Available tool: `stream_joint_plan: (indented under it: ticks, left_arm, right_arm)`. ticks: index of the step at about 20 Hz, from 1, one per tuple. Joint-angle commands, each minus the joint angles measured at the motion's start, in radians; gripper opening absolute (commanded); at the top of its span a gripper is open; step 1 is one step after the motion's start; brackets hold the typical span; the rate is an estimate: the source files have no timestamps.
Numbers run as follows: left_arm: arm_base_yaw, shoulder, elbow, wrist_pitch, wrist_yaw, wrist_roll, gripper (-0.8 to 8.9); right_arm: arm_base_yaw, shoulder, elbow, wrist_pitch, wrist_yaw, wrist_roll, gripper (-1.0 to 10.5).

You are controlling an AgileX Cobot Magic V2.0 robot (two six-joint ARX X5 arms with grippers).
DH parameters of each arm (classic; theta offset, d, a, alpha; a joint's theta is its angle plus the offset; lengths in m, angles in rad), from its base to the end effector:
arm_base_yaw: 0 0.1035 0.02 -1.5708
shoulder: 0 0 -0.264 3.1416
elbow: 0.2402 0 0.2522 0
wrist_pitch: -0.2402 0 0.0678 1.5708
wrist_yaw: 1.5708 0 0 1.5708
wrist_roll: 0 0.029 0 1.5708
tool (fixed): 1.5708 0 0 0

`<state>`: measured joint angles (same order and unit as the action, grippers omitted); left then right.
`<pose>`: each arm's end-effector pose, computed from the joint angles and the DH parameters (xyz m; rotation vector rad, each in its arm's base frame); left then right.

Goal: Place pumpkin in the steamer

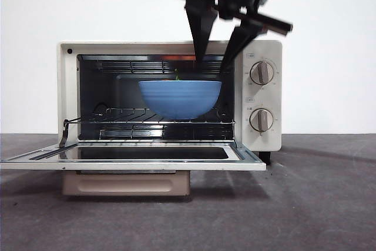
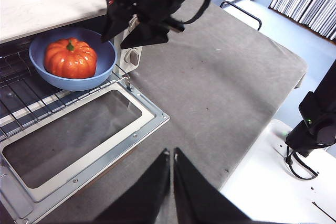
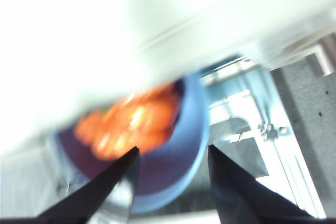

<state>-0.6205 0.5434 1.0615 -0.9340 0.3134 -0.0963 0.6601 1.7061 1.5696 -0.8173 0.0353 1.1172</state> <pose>0.0472 -0.0447 0.3749 -0.0219 0.4698 -0.8983 0.2869 0.2214 0.3123 0.6767 1.0955 0.0060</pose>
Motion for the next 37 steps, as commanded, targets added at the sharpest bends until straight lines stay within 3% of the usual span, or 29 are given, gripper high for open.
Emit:
stream_joint_plan:
  ticks: [1,10,13,18,22,27,32,37]
  left_arm:
    - [-0.008,0.002,0.024,0.014,0.001,0.0,0.18]
    - [-0.006,0.038,0.024,-0.011,-0.031,-0.05,0.16]
    - [0.0,0.058,0.024,-0.053,-0.098,-0.062,0.16]
    - [0.031,0.108,0.024,-0.112,-0.188,-0.058,0.15]
    - [0.072,0.192,0.024,-0.148,-0.187,-0.055,0.14]
    - [0.182,0.241,-0.085,-0.1,-0.149,-0.104,0.13]
    - [0.328,0.264,-0.358,0.117,0.04,-0.253,0.13]
    - [0.463,0.344,-0.446,0.177,0.063,-0.286,0.14]
  right_arm:
    - [0.035,-0.051,0.015,-0.074,0.021,-0.196,2.1]
    - [0.133,-0.28,0.015,-0.295,0.105,-0.588,2.1]
    - [0.171,-0.347,0.014,-0.379,0.172,-0.663,2.1]
    - [0.269,-0.472,-0.042,-0.48,0.332,-0.674,1.9]
    - [0.338,-0.645,-0.276,-0.443,0.336,-0.673,1.3]
    - [0.344,-0.854,-0.484,-0.381,0.276,-0.674,0.1]
    - [0.344,-1.059,-0.589,-0.301,0.155,-0.727,0.1]
    - [0.343,-1.151,-0.65,-0.271,0.014,-0.752,0.1]
